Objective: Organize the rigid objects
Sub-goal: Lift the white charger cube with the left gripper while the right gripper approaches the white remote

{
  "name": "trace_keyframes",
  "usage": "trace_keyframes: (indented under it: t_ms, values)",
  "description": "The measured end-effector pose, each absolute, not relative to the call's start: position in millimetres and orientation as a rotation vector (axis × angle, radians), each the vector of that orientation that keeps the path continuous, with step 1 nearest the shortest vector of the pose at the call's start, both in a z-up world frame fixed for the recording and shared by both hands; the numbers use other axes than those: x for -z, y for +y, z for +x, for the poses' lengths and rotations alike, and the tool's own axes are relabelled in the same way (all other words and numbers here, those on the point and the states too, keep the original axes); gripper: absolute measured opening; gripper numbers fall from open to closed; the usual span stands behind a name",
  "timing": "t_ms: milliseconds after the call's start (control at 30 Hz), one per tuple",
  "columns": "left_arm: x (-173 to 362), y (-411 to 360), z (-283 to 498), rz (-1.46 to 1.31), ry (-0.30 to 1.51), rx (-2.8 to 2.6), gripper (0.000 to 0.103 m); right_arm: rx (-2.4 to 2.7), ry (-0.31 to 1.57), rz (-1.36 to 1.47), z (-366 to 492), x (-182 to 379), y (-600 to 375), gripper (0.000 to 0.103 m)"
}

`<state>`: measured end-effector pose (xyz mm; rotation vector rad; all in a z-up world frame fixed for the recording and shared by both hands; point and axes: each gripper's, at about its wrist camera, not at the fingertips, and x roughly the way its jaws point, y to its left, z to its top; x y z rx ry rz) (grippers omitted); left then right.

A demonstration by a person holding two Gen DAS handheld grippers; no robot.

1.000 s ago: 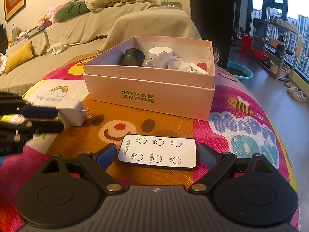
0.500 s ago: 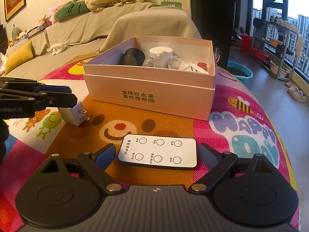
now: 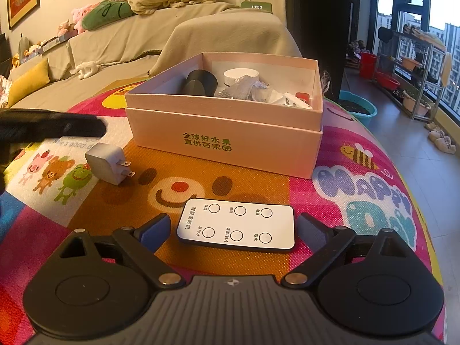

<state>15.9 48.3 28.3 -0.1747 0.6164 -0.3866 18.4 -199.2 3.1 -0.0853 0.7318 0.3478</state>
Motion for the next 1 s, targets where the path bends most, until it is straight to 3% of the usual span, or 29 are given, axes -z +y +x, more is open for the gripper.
trace_keyframes:
  t_ms: [233, 533, 733, 1000]
  values:
    - [-18.0, 41.5, 12.6, -0.203, 0.693, 0.515, 0.030, -0.349, 0.732, -0.085, 18.6, -3.1, -199.0, 0.095]
    - [-8.3, 1.6, -34.7, 0.162, 0.704, 0.528, 0.031, -0.349, 0.734, -0.089, 18.3, -2.7, -198.3, 0.096]
    - [-19.1, -2.7, -35.3, 0.119, 0.655, 0.479, 0.031, -0.350, 0.735, -0.092, 18.2, -2.6, -198.0, 0.096]
    - [-9.8, -18.6, -17.2, 0.147, 0.717, 0.403, 0.031, -0.350, 0.734, -0.091, 18.3, -2.7, -198.2, 0.096]
